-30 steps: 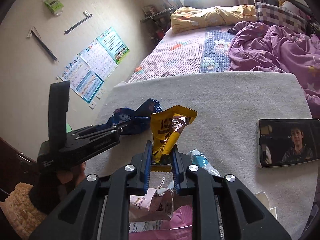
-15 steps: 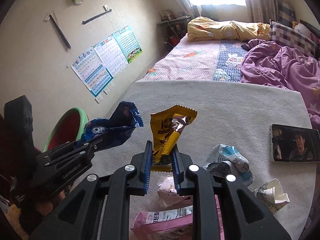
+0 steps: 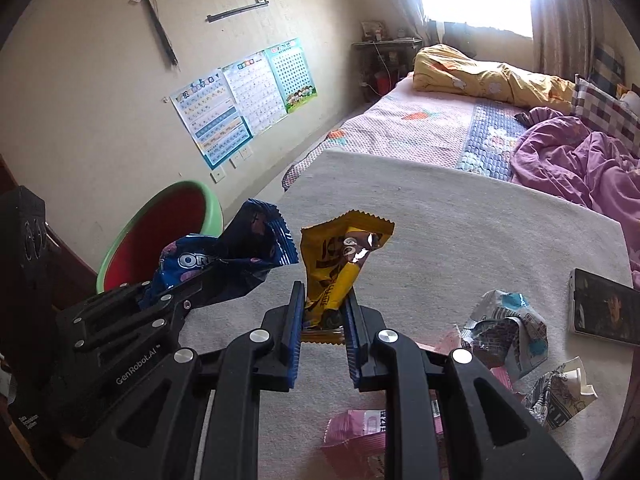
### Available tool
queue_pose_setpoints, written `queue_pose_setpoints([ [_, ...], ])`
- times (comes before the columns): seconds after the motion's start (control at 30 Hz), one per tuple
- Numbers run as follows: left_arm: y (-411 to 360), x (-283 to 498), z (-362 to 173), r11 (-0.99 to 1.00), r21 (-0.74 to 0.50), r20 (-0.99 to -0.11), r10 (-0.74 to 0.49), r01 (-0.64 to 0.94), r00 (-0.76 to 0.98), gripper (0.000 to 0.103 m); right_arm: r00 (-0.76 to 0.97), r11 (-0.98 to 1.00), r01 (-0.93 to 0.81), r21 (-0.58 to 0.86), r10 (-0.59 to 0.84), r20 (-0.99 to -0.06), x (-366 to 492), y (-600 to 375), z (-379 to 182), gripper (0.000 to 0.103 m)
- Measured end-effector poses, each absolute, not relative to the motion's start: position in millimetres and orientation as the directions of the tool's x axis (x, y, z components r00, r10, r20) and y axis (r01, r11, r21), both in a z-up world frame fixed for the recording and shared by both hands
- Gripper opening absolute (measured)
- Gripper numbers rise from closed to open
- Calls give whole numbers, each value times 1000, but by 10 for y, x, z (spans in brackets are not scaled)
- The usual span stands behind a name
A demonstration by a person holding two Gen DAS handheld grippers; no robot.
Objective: Collect trash
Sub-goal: 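Carry the blue and yellow wrappers over the red bin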
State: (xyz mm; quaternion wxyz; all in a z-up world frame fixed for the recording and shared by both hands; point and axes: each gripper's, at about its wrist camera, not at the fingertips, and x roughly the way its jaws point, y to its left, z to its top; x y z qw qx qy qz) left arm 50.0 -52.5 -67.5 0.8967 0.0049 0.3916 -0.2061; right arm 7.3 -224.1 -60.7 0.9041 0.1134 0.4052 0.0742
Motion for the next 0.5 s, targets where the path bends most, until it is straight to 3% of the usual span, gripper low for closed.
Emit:
queue_pose_setpoints([
  [0.5,66,517,-587,951,-116,-690,-285,287,665,18,678,959,-96,268,260,-688,101,-1902,-498,19],
])
